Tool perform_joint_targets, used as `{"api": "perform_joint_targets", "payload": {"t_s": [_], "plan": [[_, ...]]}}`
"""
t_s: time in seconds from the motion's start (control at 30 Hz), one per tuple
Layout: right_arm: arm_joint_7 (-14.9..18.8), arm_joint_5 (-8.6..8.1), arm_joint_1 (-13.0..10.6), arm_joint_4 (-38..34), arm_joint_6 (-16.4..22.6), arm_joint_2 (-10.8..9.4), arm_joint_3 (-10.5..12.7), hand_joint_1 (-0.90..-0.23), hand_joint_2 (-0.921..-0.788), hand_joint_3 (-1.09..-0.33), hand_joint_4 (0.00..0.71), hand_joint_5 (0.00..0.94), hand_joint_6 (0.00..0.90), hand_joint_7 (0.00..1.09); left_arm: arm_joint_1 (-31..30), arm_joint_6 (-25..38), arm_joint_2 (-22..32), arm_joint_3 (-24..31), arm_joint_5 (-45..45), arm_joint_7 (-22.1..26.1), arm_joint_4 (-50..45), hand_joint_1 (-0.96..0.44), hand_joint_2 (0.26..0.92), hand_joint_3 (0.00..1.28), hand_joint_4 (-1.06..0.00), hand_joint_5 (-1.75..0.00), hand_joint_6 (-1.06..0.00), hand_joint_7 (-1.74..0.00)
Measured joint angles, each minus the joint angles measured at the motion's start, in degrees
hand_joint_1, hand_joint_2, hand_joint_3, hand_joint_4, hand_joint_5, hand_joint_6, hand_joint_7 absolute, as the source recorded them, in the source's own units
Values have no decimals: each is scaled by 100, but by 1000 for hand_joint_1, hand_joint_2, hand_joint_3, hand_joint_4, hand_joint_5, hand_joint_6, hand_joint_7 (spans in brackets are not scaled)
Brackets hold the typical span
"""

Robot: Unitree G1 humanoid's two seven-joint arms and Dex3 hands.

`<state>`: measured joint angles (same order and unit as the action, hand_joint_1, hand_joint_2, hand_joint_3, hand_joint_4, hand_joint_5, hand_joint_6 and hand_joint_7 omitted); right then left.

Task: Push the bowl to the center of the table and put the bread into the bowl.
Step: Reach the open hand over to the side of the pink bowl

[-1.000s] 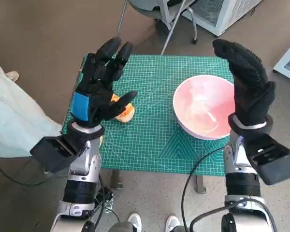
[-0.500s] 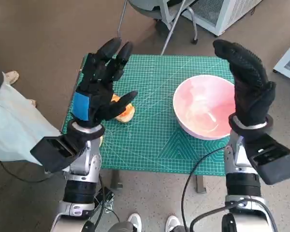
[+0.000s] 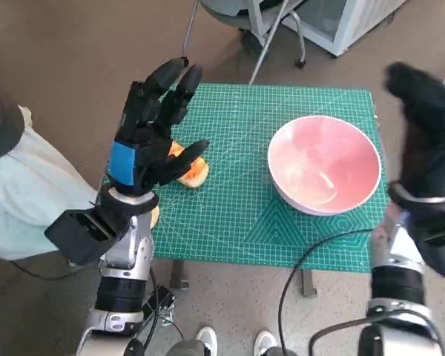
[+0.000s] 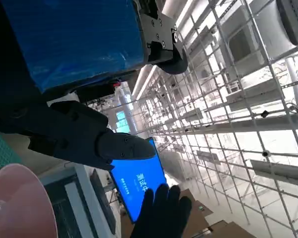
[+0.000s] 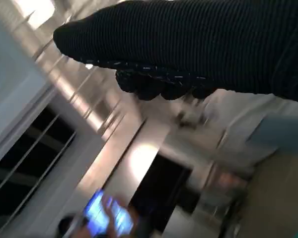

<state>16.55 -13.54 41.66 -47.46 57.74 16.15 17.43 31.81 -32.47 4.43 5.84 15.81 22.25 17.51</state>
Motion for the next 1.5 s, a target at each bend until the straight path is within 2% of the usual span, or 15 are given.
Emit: {"api": "perform_joint_targets", "payload": {"t_s": [0.1, 0.3, 0.47, 0.67, 0.73, 0.8, 0.93, 1.0, 1.07, 1.27, 1.5], "plan": [[-345, 201, -22, -445, 88, 154, 130, -474, -921, -806, 300, 0, -1, 754, -12, 0, -1, 10, 2, 0, 0, -223, 921, 172, -349, -3, -115, -599], [-843, 368, -47, -1296, 74, 333, 285, -476, -921, -802, 299, 1, -1, 747, -25, 0, -2, 28, 8, 4, 11, -209, 921, 173, -350, -3, -124, -583], [-1101, 399, -62, -1851, -203, 388, 352, -465, -921, -804, 311, 6, 15, 728, -25, 0, -1, 42, 7, 4, 14, -215, 921, 174, -351, -3, -131, -569], [-1310, 396, -62, -2267, -752, 303, 406, -463, -921, -808, 317, 5, 56, 661, -25, 0, 9, 80, 9, 13, 15, -228, 921, 172, -353, -4, -140, -553], [-1305, 333, -59, -2357, -967, 222, 470, -460, -921, -810, 316, 4, 60, 651, -25, 0, 18, 92, 9, 13, 15, -231, 921, 171, -353, -4, -142, -549], [-1218, 178, -40, -2418, -1184, 111, 589, -458, -921, -812, 314, 2, 65, 643, -25, 0, 23, 105, 8, 13, 15, -234, 921, 170, -354, -4, -145, -546], [-799, -375, 57, -2510, -1710, -160, 974, -453, -921, -824, 297, 0, 71, 630, -26, 0, 42, 117, 4, 13, 12, -245, 921, 166, -355, -4, -151, -538], [-612, -573, 118, -2543, -1969, -275, 1124, -452, -921, -831, 285, 0, 68, 621, -28, 0, 52, 121, 0, 12, 8, -251, 921, 164, -355, -4, -154, -534], [-503, -697, 185, -2573, -2166, -364, 1218, -452, -921, -836, 276, 0, 66, 615, -35, 0, 63, 123, -1, 12, -1, -256, 921, 163, -355, -3, -157, -531], [-411, -841, 411, -2646, -2585, -571, 1373, -458, -921, -831, 254, 0, 61, 597, -90, 0, 136, 128, -2, 13, -27, -268, 921, 157, -355, -3, -174, -502], [-450, -752, 611, -2706, -2849, -728, 1335, -445, -921, -857, 214, 0, 52, 590, -199, 0, 253, 172, -2, 8, -54, -258, 921, 155, -355, -1, -200, -458]]}}
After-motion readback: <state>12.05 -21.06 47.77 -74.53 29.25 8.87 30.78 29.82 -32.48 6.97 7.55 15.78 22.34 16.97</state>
